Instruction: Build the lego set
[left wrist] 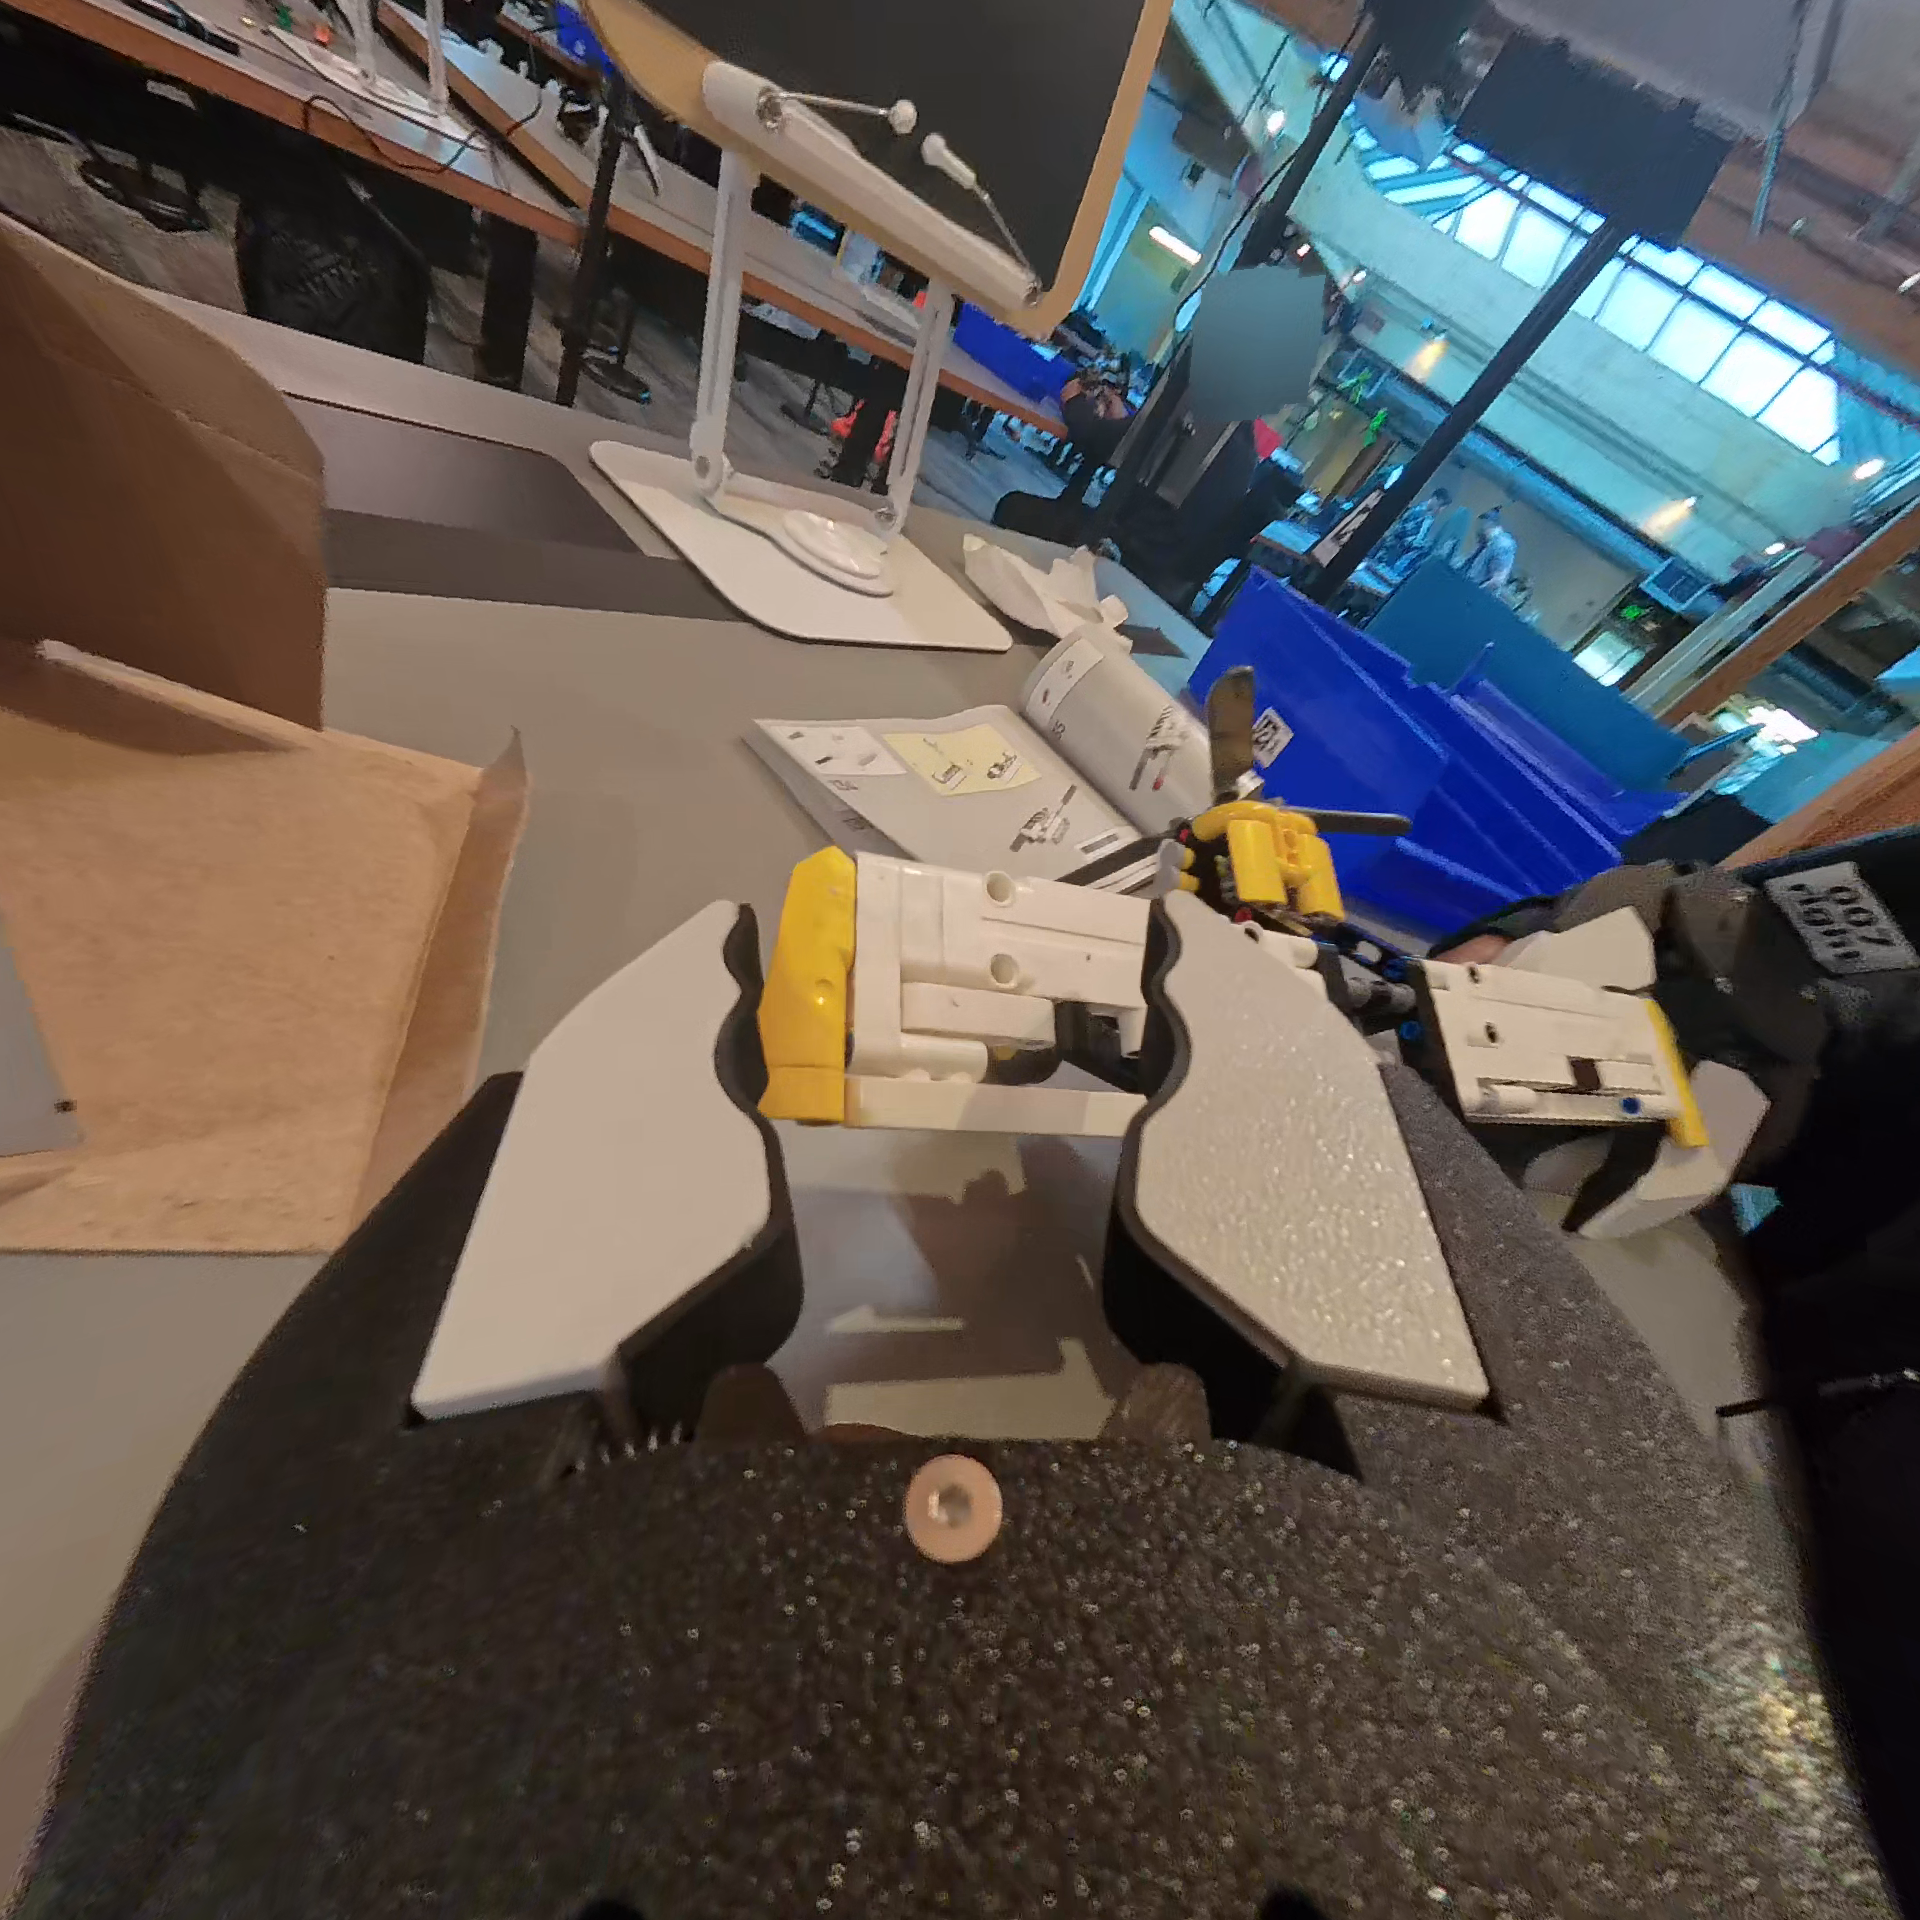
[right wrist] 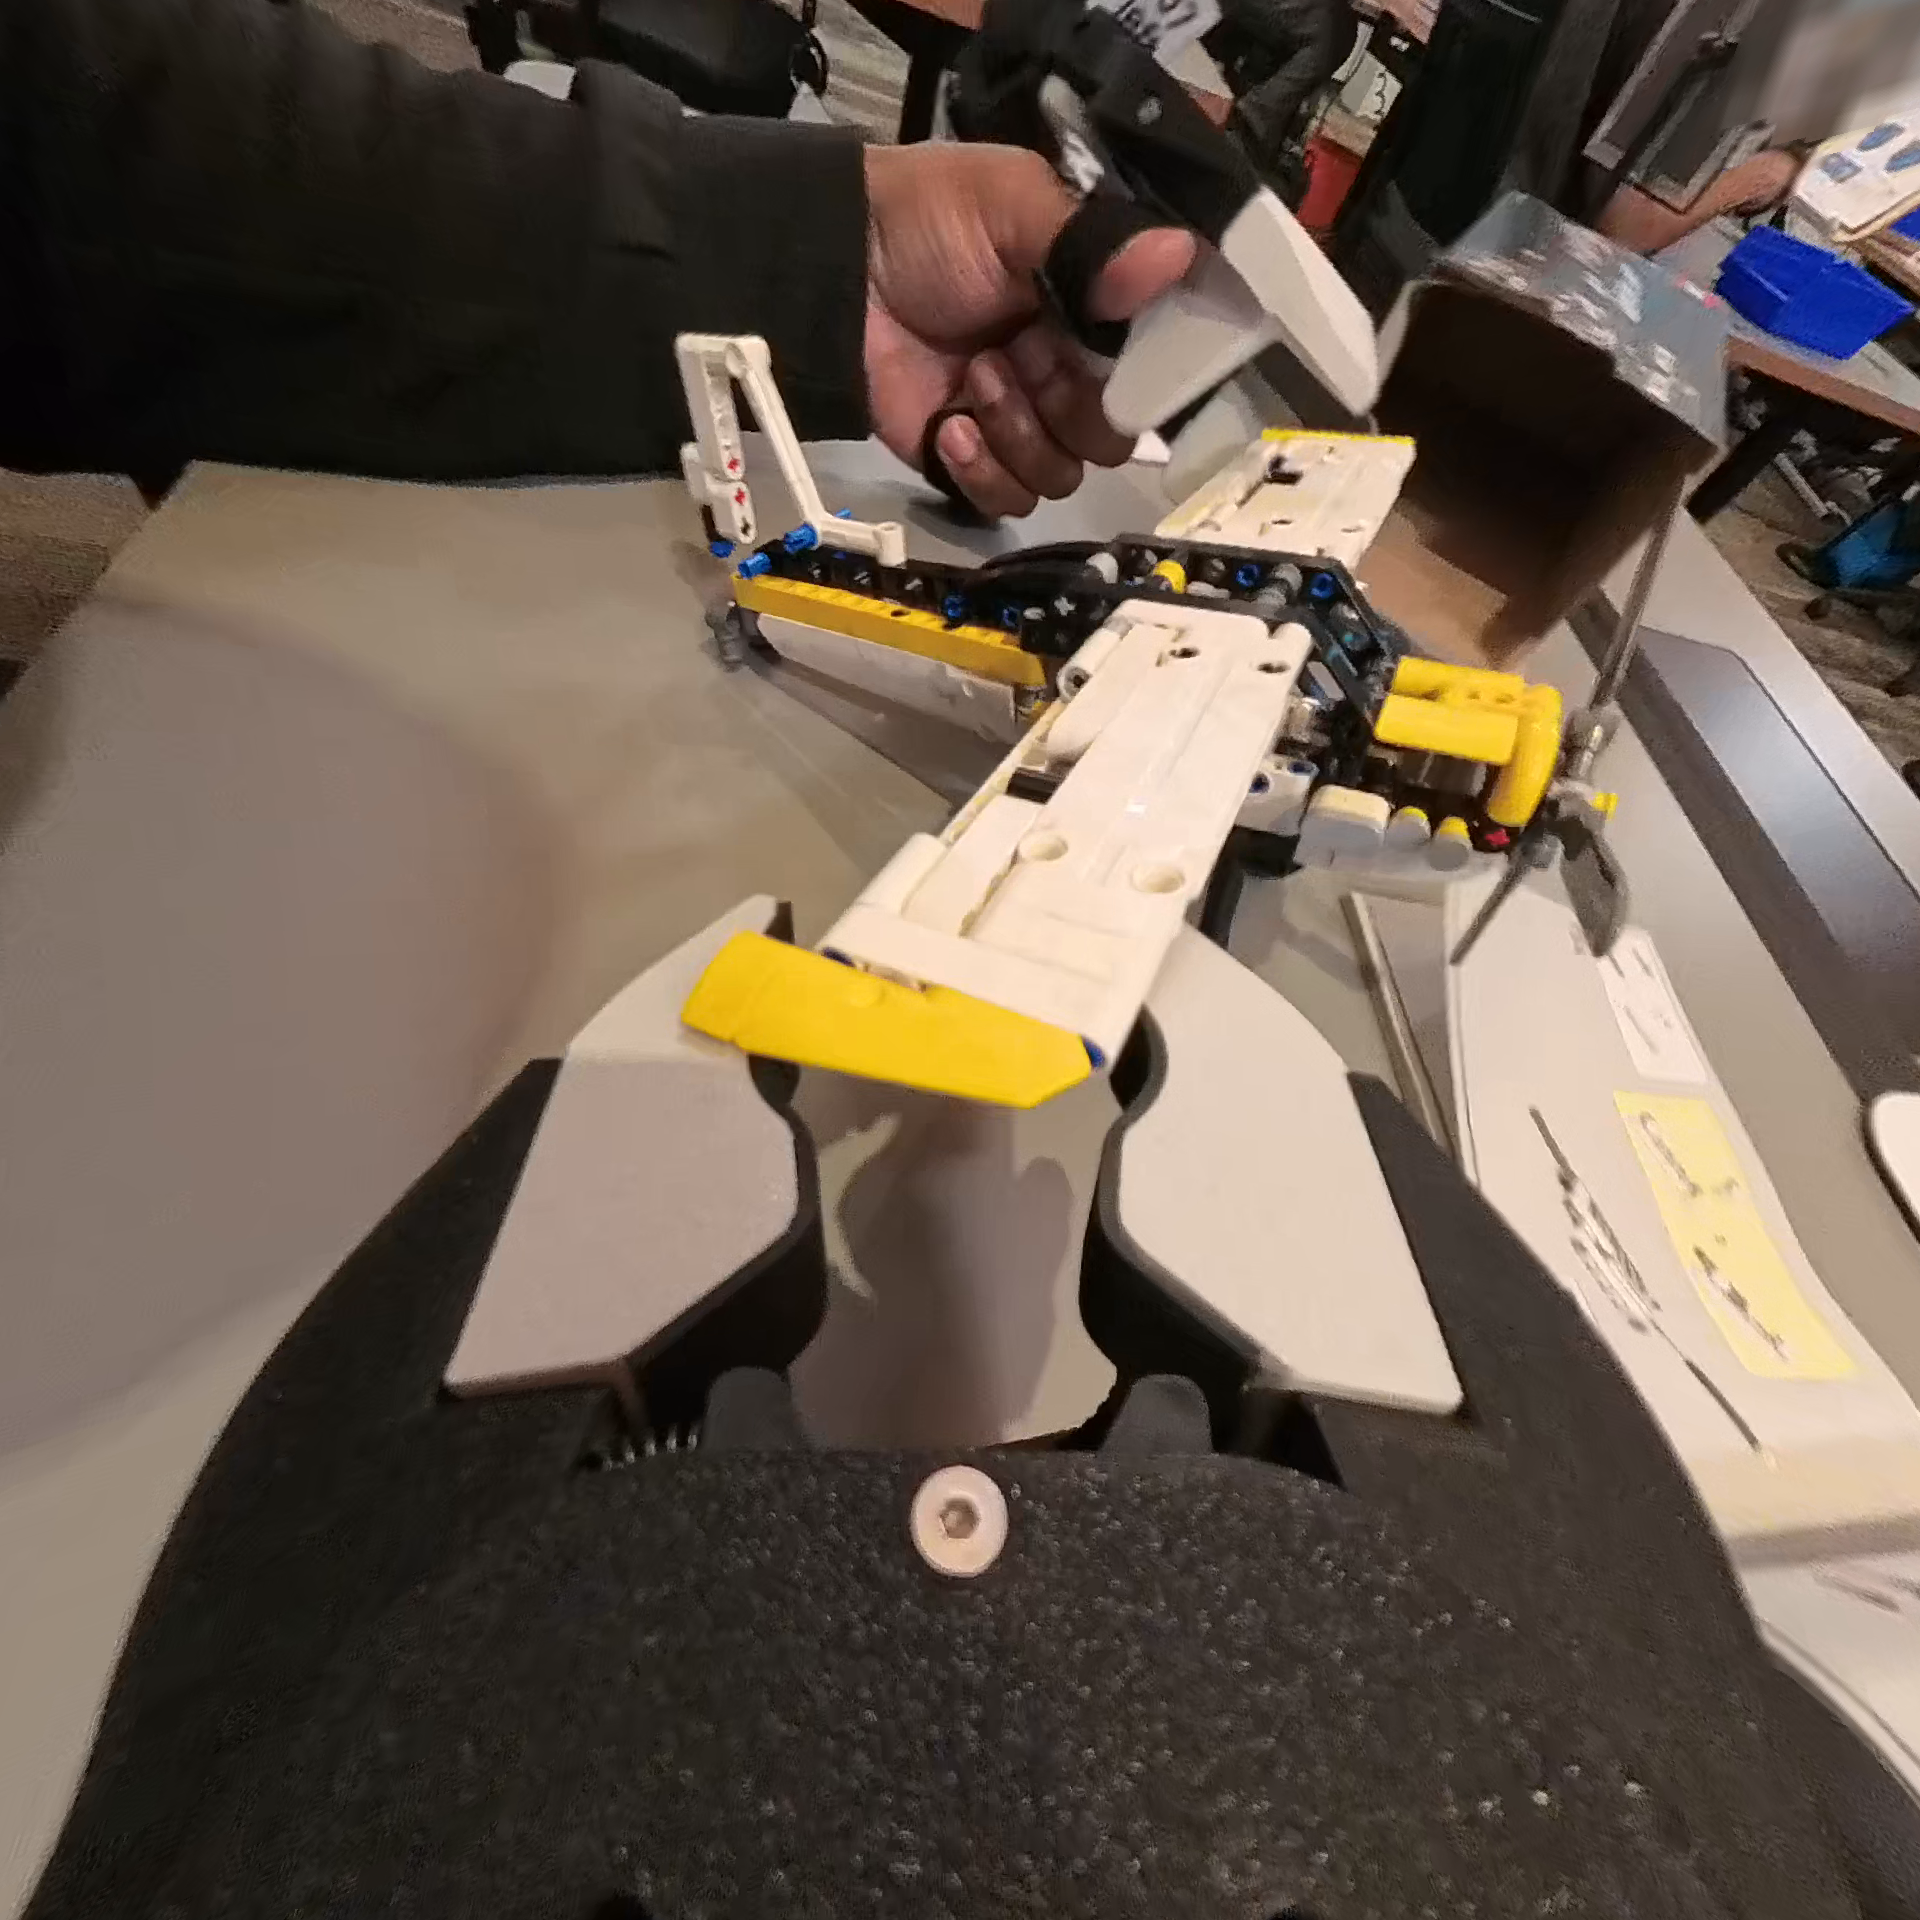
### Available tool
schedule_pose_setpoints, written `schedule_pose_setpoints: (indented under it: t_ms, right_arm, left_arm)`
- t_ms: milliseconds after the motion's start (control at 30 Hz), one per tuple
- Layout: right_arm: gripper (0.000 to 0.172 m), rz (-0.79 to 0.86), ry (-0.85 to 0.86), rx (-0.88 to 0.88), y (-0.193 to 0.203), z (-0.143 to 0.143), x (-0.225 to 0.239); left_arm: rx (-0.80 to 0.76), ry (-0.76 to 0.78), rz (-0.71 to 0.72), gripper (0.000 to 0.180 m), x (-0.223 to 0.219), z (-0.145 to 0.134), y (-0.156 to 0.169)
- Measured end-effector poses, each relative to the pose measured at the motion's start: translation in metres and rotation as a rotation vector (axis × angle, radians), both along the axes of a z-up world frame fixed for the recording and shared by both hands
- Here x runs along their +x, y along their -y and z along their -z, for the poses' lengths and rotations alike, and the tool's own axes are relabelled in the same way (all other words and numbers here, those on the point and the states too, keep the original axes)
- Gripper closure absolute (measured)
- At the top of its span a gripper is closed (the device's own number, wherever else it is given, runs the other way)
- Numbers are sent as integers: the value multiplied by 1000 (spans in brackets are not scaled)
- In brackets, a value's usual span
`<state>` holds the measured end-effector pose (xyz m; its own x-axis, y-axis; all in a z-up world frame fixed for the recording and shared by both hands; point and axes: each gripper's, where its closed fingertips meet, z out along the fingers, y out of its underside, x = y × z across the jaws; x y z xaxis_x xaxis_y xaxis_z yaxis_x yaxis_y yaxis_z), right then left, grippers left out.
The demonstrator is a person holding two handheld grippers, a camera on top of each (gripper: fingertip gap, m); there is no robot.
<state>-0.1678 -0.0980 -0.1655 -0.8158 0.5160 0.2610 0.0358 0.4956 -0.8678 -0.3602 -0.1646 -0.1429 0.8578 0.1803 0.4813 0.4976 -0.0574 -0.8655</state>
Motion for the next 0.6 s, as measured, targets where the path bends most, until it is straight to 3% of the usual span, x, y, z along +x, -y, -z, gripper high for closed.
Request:
schedule_pose_setpoints:
  t_ms: [167, 400, 600]
  right_arm:
    - [115, 32, 3, -1, 10, 0, -7]
    - [111, 132, 11, 80, -27, 16, -7]
    - [113, 188, 54, 99, -47, 19, -2]
  left_arm:
    - [-78, -100, -63, 112, -5, -6, 15]
    - [-225, -474, -253, 111, -13, -25, 33]
    - [-242, -560, -267, 112, -2, -25, 21]
